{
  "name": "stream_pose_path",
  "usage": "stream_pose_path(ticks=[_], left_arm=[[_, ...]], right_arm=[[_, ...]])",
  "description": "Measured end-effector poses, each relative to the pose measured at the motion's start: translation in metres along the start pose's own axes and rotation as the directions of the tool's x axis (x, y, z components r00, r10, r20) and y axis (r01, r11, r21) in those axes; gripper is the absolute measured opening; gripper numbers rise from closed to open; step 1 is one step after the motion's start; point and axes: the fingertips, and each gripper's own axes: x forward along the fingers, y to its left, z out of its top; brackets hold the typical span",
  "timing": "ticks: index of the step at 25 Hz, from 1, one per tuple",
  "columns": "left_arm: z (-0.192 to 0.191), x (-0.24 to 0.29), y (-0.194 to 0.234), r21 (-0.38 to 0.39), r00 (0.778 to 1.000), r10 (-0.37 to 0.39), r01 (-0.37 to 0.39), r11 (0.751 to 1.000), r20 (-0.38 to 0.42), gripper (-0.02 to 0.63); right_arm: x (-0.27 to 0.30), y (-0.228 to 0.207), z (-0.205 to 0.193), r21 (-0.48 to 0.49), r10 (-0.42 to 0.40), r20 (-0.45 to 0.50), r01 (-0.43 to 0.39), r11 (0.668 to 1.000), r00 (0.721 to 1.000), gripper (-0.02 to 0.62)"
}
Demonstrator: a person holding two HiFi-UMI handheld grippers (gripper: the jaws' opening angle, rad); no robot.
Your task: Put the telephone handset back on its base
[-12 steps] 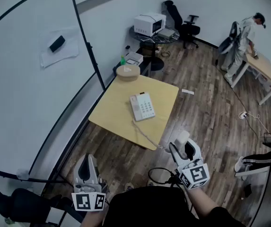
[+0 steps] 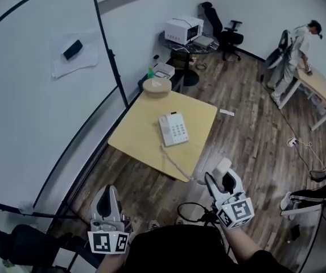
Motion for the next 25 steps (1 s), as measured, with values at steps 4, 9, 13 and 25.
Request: stream_pose_path(ticks=[4,9,13,25], left_arm=[[0.0,0.001,0.006,0.014,1.0,0.011,-0.011,1.0,0.007,0.0],[0.004,0.003,0.013,0.027,1.0,0.007,-0.008,1.0,0.02,0.0],[0.005,0.004,0.028,0.02,1.0,-0.003,0.002,1.0,0.024,0.0],[0.011,0.012,0.102,0.024,0.997,-0.045,0.044,0.999,0.055,0.0]], right_arm=[[0.005,0.001,-0.002,0.002,-0.011,-0.015,0.011,1.0,1.0,0.222],[0.008,0.006,0.002,-0.009,-0.018,-0.016,0.018,1.0,1.0,0.221],[0.014,0.014,0.005,-0.01,-0.036,-0.019,0.035,0.999,0.999,0.221],[0.039,0.063,0.018,-0.078,-0.12,-0.015,0.118,0.99,0.993,0.221]])
